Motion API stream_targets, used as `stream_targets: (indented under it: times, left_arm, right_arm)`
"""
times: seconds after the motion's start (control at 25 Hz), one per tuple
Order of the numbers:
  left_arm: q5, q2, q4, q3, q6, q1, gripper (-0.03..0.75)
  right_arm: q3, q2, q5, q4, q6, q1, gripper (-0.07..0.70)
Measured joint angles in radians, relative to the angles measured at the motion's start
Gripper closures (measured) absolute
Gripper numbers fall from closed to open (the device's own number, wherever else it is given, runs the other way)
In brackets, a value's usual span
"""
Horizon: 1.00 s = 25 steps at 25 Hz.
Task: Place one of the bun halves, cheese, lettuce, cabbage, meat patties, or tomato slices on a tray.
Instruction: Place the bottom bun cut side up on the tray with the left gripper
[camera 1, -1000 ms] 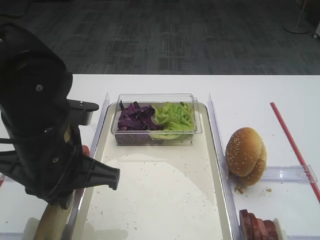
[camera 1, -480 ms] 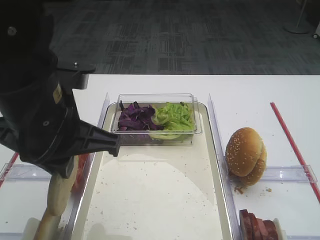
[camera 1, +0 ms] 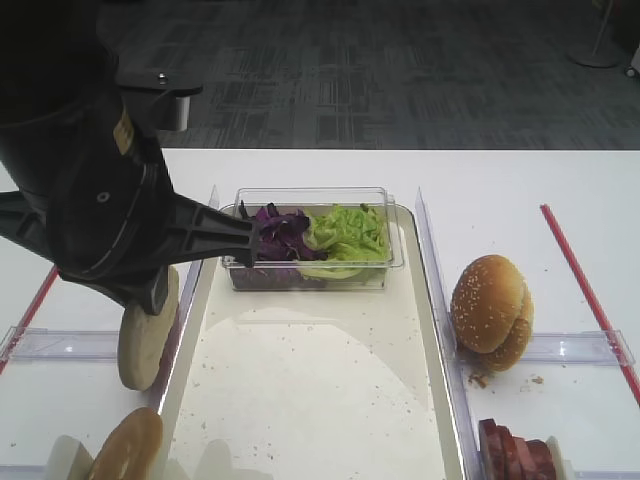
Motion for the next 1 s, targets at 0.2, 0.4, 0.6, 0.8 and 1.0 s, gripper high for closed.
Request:
stream_targets:
  times: [0.2,0.4,0.6,0.8,1.0]
  left_arm:
    - [0.000,0.000,0.011,0.000,0.005,0.000,0.682]
    - [0.000,0.000,0.014,0.000,0.017,0.026,0.683]
    - [0.002,0.000,-0.008,0.000,0.062,0.084,0.683]
    - [-0.020,0.009,-0.060,0.000,0.128,0.142,0.683]
    - [-0.057,0.070,-0.067,-0.003,0.154,0.160,0.683]
  right_arm:
    - [0.000,0.000,0.000,0.000,0.000,0.000,0.061]
    - [0.000,0.000,0.000,0.000,0.002,0.000,0.061]
    - [0.000,0.000,0.000,0.000,0.002,0.000,0.061]
    - [0.000,0.000,0.000,0.000,0.002,0.000,0.061]
    - [0.000,0.000,0.000,0.000,0.002,0.000,0.061]
